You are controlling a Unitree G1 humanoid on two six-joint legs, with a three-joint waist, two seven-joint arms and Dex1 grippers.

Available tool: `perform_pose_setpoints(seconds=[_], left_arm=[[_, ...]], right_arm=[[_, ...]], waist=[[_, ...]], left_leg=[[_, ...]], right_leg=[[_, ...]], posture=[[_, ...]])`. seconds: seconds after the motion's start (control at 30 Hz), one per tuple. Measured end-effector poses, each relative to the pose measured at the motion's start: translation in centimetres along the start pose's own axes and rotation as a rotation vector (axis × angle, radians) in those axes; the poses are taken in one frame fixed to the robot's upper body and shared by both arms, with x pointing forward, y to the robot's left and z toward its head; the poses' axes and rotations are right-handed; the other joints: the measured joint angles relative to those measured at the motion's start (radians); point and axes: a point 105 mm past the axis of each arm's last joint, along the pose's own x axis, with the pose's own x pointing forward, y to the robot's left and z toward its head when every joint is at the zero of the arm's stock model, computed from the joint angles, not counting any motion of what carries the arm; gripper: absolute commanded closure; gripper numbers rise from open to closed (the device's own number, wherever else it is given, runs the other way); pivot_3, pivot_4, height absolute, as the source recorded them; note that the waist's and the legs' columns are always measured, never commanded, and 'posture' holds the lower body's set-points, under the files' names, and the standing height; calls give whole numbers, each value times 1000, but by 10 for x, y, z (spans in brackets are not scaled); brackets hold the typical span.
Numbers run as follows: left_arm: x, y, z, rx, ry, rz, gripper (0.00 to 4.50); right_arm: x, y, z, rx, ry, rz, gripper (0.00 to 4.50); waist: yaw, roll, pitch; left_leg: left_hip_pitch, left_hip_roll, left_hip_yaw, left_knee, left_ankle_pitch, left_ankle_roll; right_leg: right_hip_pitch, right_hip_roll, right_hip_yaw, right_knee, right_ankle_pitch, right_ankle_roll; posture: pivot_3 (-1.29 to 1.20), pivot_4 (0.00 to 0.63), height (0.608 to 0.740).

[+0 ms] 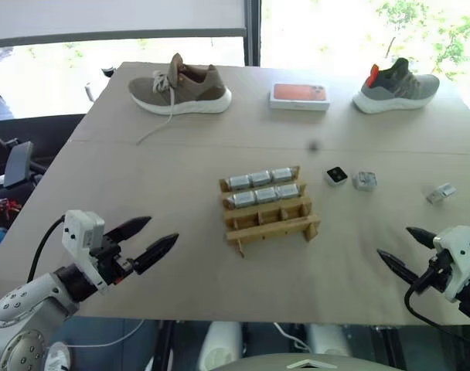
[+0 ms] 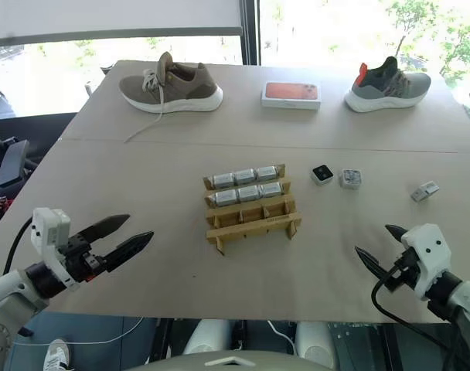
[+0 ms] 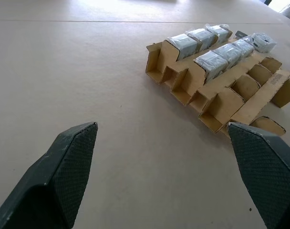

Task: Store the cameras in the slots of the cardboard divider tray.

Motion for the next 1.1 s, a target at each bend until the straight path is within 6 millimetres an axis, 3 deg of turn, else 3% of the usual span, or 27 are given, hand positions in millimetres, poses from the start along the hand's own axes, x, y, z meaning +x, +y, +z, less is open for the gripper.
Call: perform_pose_setpoints(seconds=[0.27, 0.4, 0.5, 0.63, 0.97, 1.1], left_arm=[[15, 3, 24, -61, -94, -38, 0], [21, 3, 35, -91, -145, -41, 0], [23, -29, 57, -41, -172, -244, 0], [13, -72, 67, 112, -78, -522, 0], [12, -88, 96, 229, -113, -677, 0], [12, -87, 97, 237, -112, -672, 0]], right_arm=[[6, -5, -2, 39, -34, -96, 26], [13, -21, 1, 69, -50, -213, 26], [19, -48, 5, 154, -45, -387, 26], [31, -76, 17, 291, -52, -536, 26], [48, -113, 29, 471, 27, -786, 26], [47, -121, 19, 501, 98, -863, 26]], waist=[[1, 0, -1], [-3, -1, -1], [-2, -2, -1], [-3, 5, 0], [-2, 7, 0], [-4, 7, 0]], left_leg=[[0, 0, -1, 0, 1, -3], [0, 0, 1, 0, 3, -5], [0, 0, 1, 1, 3, -5], [1, -1, 3, 0, 3, -5], [-1, -6, 2, 0, 3, -5], [-1, -6, 3, -1, 3, -5]], right_leg=[[0, 0, 0, 1, 0, 0], [0, 0, 1, 1, 1, 0], [0, 0, 1, 1, 1, 0], [-1, 0, 1, 2, 1, 0], [-2, 0, 2, 1, 1, 0], [-2, 0, 2, 1, 1, 0]], posture=[[0, 150, 740], [0, 150, 740], [0, 150, 740], [0, 150, 740], [0, 150, 740], [0, 150, 740]])
